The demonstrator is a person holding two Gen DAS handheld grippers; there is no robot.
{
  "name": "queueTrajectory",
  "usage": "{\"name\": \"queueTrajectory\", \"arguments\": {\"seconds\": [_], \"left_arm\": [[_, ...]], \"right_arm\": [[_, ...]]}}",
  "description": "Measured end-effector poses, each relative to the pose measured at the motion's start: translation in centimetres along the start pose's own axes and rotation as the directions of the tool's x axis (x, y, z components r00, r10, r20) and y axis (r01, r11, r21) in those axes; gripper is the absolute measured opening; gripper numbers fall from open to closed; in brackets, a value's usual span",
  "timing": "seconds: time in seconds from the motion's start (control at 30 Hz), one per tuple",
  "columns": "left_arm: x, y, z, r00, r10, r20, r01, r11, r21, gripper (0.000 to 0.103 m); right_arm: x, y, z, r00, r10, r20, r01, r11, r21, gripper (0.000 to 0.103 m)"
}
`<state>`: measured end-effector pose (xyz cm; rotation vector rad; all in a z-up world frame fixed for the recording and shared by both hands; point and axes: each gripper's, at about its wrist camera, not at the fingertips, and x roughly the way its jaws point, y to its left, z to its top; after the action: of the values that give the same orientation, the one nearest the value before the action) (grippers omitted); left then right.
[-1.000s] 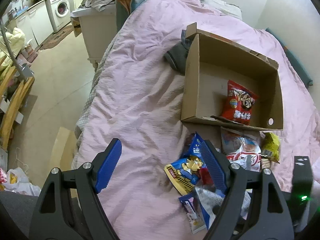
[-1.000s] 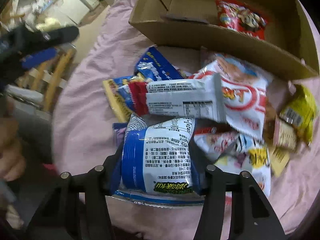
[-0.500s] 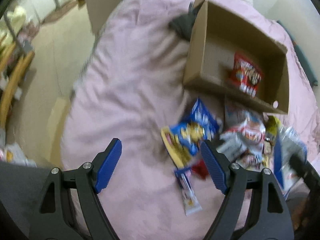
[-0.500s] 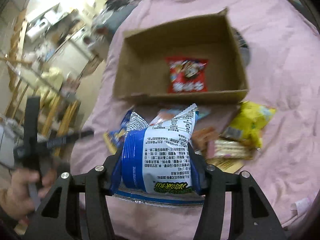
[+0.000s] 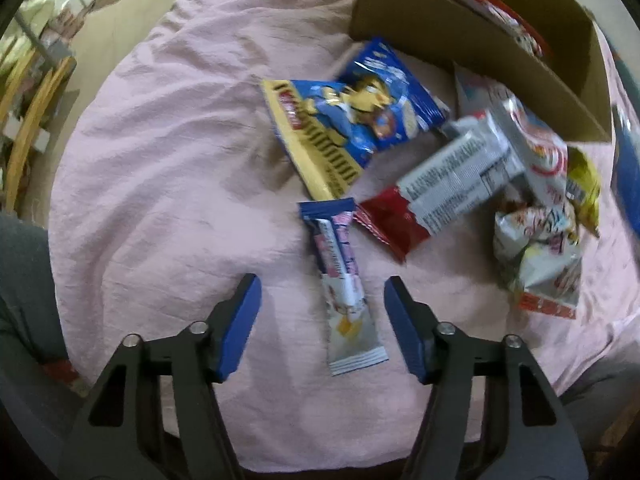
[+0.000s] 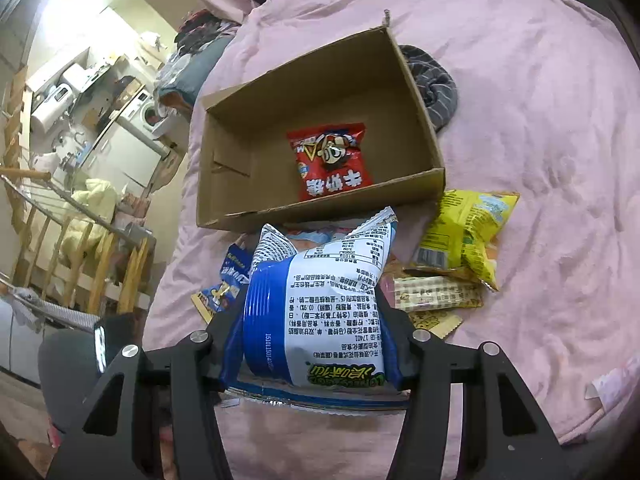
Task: Organize snacks
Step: 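Grasp the blue-and-white bag with the right gripper while the left gripper grasps the wrapped bar, then carry both items over the box and open both grippers to drop them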
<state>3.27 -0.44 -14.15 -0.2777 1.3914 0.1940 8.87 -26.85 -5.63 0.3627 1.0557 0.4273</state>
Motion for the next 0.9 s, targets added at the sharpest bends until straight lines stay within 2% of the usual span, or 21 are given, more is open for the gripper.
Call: {"name": "queueTrajectory", "arguments": {"seconds": [0.1,0.2,0.27,0.3,0.53,0.9], "left_arm": [[0.8,-0.8,-0.3,1.0,0.026,-0.008,-0.026,0.999,0.02,0.049],[1.2,-1.2,-0.4,0.999,0.035,-0.019,-0.034,0.999,0.023,0.037],[1.4,-1.6,-0.4,0.999,0.042,-0.023,-0.042,0.998,0.039,0.018],[1.4,-1.7,-0.4,0.999,0.042,-0.028,-0.041,0.998,0.045,0.016],[-0.3,-1.6,1.0,0.999,0.025,-0.036,-0.023,0.998,0.059,0.014],[-6.4,-1.9,3.5,0.994,-0.002,0.108,-0.013,0.99,0.14,0.014]], "right_arm": [[0.0,0.0,0.0,1.0,-0.007,0.002,0.007,1.0,-0.012,0.057],[-0.1,0.1,0.0,1.0,-0.002,0.006,0.002,1.0,-0.016,0.057],[-0.1,0.1,0.1,1.0,0.0,0.004,0.0,1.0,-0.016,0.056],[-0.1,0.1,0.0,1.0,-0.001,0.004,0.001,1.0,-0.015,0.056],[-0.1,0.6,0.2,1.0,-0.004,0.001,0.004,0.999,-0.036,0.056],[-0.8,1.2,0.3,0.999,0.021,0.041,-0.019,0.999,-0.05,0.056]]}}
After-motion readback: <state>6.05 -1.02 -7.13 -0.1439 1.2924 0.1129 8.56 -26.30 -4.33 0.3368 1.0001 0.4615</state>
